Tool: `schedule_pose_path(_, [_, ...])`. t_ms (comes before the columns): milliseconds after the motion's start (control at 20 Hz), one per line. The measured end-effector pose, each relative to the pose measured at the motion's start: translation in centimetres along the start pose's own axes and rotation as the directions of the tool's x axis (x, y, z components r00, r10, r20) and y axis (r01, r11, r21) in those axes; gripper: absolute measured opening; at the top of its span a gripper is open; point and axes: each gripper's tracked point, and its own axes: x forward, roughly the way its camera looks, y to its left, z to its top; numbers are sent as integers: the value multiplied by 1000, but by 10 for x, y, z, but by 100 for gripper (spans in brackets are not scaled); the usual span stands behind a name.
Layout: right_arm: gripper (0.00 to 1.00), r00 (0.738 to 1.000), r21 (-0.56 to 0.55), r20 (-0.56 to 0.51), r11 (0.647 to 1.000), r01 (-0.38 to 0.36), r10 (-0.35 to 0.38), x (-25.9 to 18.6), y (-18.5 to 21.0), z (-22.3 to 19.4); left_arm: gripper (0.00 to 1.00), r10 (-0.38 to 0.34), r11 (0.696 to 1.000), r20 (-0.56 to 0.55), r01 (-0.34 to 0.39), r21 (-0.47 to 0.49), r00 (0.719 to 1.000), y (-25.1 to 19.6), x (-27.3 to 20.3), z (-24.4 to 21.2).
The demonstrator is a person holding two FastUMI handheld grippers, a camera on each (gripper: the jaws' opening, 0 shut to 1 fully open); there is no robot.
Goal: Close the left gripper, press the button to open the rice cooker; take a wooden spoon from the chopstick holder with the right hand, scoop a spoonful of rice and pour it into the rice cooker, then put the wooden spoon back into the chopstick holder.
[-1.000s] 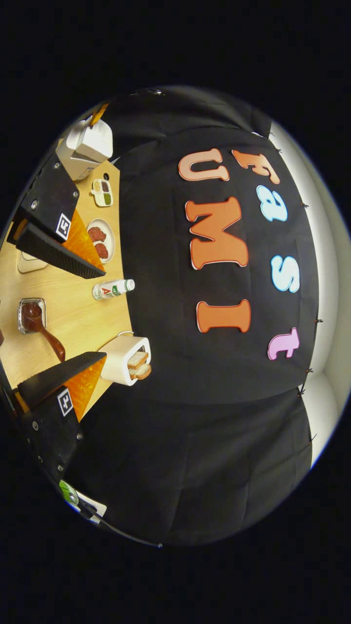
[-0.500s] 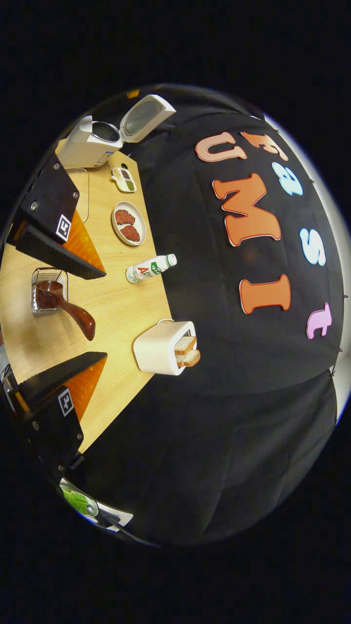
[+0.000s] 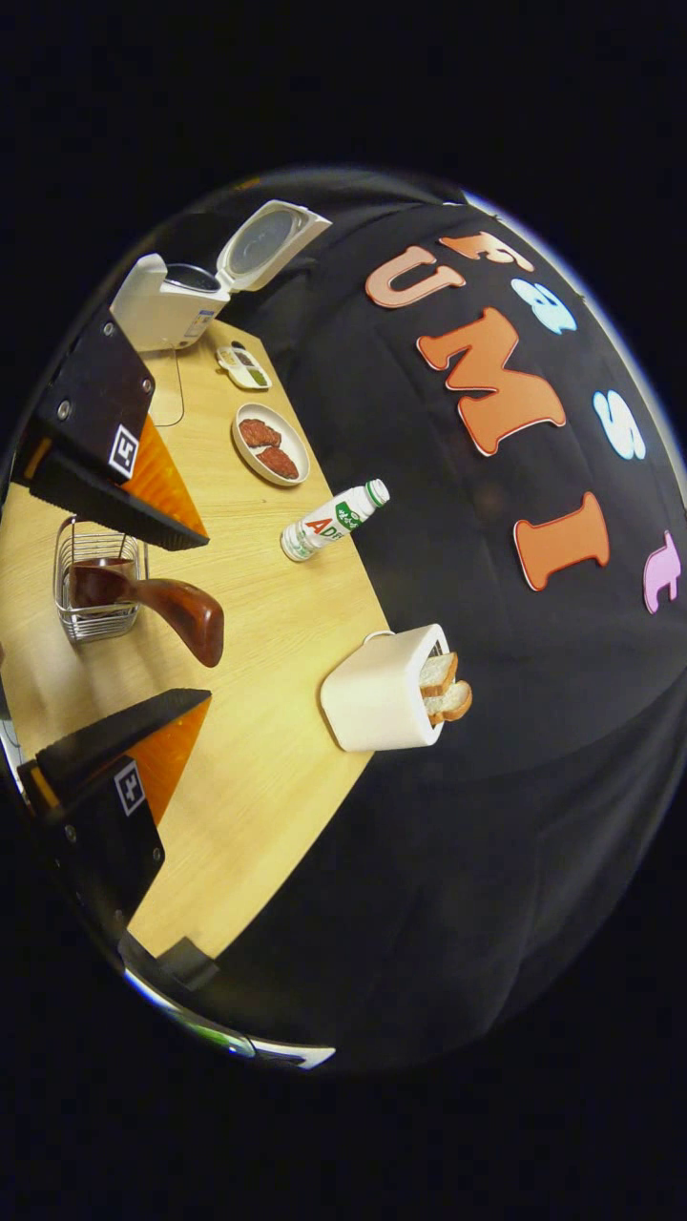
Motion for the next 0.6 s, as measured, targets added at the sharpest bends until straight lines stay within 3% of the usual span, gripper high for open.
schedule_pose_path(50, [90,1000,30,-4,999,-26,26,2,2,-2,16,6,1000,-28,-6,6,1000,-3,-6,-9])
schedule_pose_path(100, [84,999,52,-8,998,-46,47,6,4,-4,19,16,1000,-40,-16,9,999,-8,-3,-13])
schedule_pose_path(250, [71,995,93,10,991,-95,94,12,6,-2,20,50,999,-60,-50,10,997,-15,-11,-24])
schedule_pose_path(300, [61,995,112,9,988,-103,102,15,4,-3,22,44,999,-65,-44,-2,997,-25,-16,-24])
schedule_pose_path(350, [55,992,133,-2,983,-128,130,18,5,-7,40,45,999,-66,-46,-8,997,-32,-17,-27])
schedule_pose_path(450, [41,986,176,3,971,-163,165,17,11,-6,60,54,999,-65,-54,-5,996,-42,-18,-31])
schedule_pose_path(500, [30,985,187,-8,968,-170,175,19,12,-9,65,67,998,-66,-67,4,996,-43,-22,-33])
schedule_pose_path(600, [27,988,212,-30,967,-141,150,21,11,-11,82,71,997,-70,-69,20,995,-53,-23,-37])
